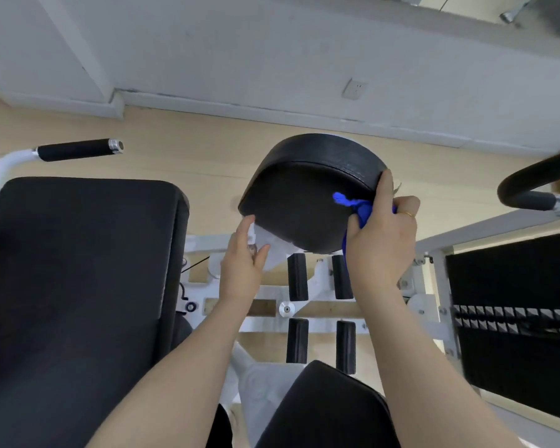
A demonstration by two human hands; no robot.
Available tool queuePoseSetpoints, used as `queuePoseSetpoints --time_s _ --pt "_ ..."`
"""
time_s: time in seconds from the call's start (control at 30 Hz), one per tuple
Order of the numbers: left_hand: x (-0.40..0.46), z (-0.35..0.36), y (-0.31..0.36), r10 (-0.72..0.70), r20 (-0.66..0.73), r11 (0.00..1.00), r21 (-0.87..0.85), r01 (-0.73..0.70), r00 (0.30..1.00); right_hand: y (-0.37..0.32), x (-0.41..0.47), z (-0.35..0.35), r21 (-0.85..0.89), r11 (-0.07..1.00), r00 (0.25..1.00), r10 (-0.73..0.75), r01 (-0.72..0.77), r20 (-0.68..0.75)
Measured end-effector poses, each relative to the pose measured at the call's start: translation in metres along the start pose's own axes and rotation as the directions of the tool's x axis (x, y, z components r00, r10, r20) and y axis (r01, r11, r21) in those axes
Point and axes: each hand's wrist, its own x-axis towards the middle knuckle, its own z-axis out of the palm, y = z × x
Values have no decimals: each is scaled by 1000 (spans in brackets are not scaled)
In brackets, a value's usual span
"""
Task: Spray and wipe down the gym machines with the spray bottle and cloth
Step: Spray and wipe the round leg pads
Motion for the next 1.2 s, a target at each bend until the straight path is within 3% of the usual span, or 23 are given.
queuePoseSetpoints --time_s 0.4,0.77,0.87,0.97,1.07,1.2 --pt "33 34 -11 -77 -177 997 -38 71 981 11 8 21 47 995 993 -78 83 -93" --pt "27 23 -2 -21 -82 998 64 26 996 7 4 20 58 995 990 -72 79 -118" --pt "19 6 3 15 -129 999 -35 -20 992 7 3 20 59 994 992 -85 90 -92" --pt "32 -33 34 122 -198 968 -192 -160 973 8 -1 17 142 986 994 -74 85 -84" --pt "67 -67 83 171 -43 961 -211 -177 984 5 -5 23 397 918 991 73 -23 -110" --pt "82 -86 118 102 347 995 -19 -102 932 -5 3 34 658 724 926 363 -209 -104"
